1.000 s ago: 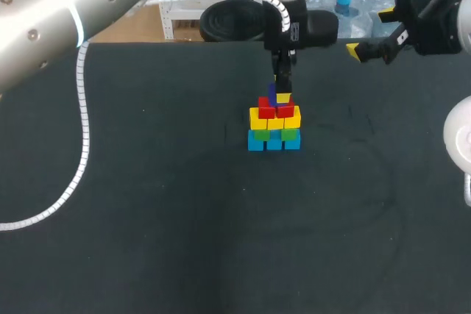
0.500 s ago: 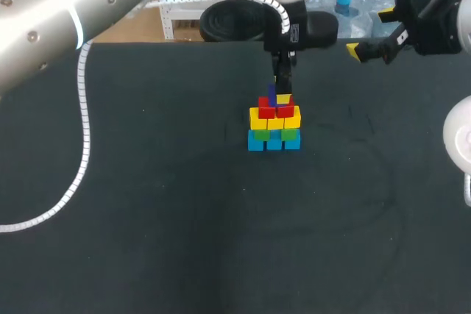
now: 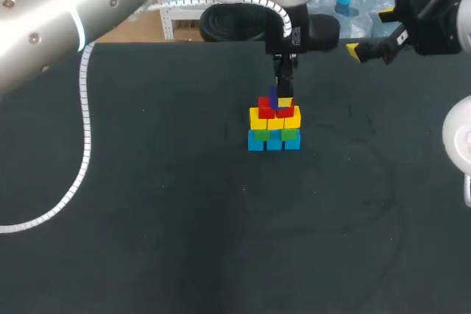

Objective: Place the blue cubes, place green cubes on the blue cubes, place the yellow cubes on the green cubes, then place the red cubes on the yellow cubes, and place purple cube on the red cubes.

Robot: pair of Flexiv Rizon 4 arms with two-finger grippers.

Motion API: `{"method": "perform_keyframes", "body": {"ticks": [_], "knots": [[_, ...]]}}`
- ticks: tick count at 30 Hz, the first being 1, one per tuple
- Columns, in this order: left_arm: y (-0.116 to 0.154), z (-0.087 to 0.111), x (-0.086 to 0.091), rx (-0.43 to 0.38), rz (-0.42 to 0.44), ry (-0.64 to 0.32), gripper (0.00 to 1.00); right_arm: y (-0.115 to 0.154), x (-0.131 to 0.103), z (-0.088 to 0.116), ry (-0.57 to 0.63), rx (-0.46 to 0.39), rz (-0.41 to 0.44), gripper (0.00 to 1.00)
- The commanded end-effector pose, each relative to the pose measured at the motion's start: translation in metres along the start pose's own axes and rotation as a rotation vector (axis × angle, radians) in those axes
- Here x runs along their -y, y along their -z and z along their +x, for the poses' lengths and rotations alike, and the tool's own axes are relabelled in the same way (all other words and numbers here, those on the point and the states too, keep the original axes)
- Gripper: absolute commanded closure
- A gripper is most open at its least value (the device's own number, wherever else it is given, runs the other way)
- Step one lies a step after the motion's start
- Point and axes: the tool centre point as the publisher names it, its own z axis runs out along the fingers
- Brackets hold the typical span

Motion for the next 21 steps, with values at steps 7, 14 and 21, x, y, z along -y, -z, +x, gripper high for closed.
{"method": "perform_keyframes", "body": {"ticks": [7, 14, 21], "knots": [[0.000, -0.001, -0.002, -0.005, -0.002, 0.001, 0.06, 0.000, -0.003, -0.001, 0.000, -0.005, 0.015, 0.00], [0.004, 0.001, -0.005, -0.003, -0.009, 0.008, 0.00, 0.000, -0.003, -0.001, 0.000, -0.005, 0.015, 0.00], [0.029, 0.008, 0.000, 0.053, 0.003, 0.022, 0.00, 0.000, -0.003, -0.001, 0.000, -0.005, 0.015, 0.00]]}}
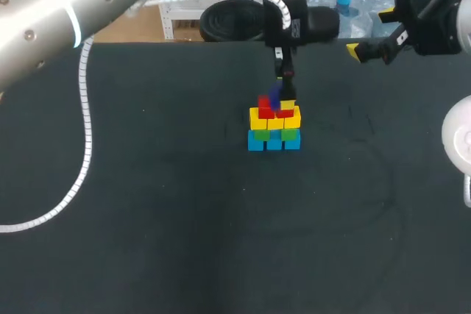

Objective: Place the blue cubes, place green cubes on the blue cubes, place the yellow cubes on the green cubes, then place the red cubes on the yellow cubes, and place purple cube on the red cubes.

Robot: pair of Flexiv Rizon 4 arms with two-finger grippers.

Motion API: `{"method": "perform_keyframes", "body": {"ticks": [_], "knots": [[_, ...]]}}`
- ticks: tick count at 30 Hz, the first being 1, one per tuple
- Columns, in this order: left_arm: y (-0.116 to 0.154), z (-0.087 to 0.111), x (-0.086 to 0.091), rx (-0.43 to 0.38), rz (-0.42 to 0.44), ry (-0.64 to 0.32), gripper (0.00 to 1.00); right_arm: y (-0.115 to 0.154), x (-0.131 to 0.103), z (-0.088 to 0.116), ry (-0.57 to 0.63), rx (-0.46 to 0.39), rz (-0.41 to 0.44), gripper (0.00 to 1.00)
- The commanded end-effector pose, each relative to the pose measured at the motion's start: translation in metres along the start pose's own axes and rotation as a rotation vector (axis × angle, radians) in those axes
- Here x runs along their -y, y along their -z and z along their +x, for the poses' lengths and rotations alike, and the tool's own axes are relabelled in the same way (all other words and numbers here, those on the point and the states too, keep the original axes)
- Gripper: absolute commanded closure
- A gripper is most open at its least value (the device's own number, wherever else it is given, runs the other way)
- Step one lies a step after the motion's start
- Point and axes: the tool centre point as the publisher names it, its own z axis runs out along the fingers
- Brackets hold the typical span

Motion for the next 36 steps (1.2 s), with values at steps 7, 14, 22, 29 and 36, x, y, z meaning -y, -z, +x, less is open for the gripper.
{"method": "perform_keyframes", "body": {"ticks": [7, 14, 22, 29, 36], "knots": [[0.026, 0.020, 0.004, 0.042, -0.010, 0.019, 0.00, 0.000, -0.003, -0.001, 0.000, -0.005, 0.013, 0.00], [0.047, 0.037, 0.006, 0.110, -0.049, 0.090, 0.00, 0.000, -0.003, -0.001, 0.000, -0.005, 0.013, 0.00], [0.073, 0.071, -0.003, 0.275, -0.171, 0.217, 0.00, 0.000, -0.003, -0.001, 0.000, -0.005, 0.013, 0.00], [0.086, 0.092, -0.013, 0.436, -0.263, 0.310, 0.00, 0.000, -0.003, -0.001, 0.000, -0.005, 0.013, 0.00], [0.103, 0.099, -0.021, 0.630, -0.387, 0.388, 0.00, 0.000, -0.003, -0.001, 0.000, -0.005, 0.013, 0.00]]}}
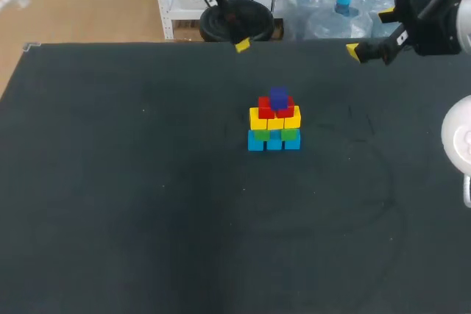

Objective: Place the blue cubes, place green cubes on the blue cubes, place the yellow cubes on the green cubes, then place the red cubes on the yellow cubes, and place purple cube on the red cubes.

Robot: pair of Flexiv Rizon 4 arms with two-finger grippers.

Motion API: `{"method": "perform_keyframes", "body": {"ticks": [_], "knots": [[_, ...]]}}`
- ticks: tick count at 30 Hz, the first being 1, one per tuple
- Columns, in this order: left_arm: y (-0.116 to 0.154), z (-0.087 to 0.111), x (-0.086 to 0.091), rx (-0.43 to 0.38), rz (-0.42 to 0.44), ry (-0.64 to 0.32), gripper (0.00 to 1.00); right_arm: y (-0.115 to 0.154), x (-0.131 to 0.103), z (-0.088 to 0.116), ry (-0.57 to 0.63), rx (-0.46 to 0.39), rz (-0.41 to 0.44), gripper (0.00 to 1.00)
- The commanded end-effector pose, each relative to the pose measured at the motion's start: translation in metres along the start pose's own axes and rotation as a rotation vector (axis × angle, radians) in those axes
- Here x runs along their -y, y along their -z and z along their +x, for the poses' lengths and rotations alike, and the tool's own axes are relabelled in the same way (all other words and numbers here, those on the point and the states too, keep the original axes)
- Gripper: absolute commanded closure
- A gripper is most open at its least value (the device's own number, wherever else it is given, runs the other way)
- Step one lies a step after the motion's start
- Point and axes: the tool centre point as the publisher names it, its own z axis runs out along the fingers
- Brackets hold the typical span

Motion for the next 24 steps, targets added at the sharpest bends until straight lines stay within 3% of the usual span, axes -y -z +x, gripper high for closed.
{"method": "perform_keyframes", "body": {"ticks": [1, 12, 24], "knots": [[0.011, 0.019, 0.004, 0.365, -0.105, 0.043, 0.00, 0.000, -0.003, -0.001, 0.000, -0.005, 0.013, 0.00], [0.030, 0.026, -0.023, 0.576, -0.142, 0.176, 0.00, 0.000, -0.003, -0.001, 0.000, -0.005, 0.013, 0.00], [0.032, 0.027, -0.025, 0.584, -0.132, 0.196, 0.00, 0.000, -0.003, -0.001, 0.000, -0.005, 0.013, 0.00]]}}
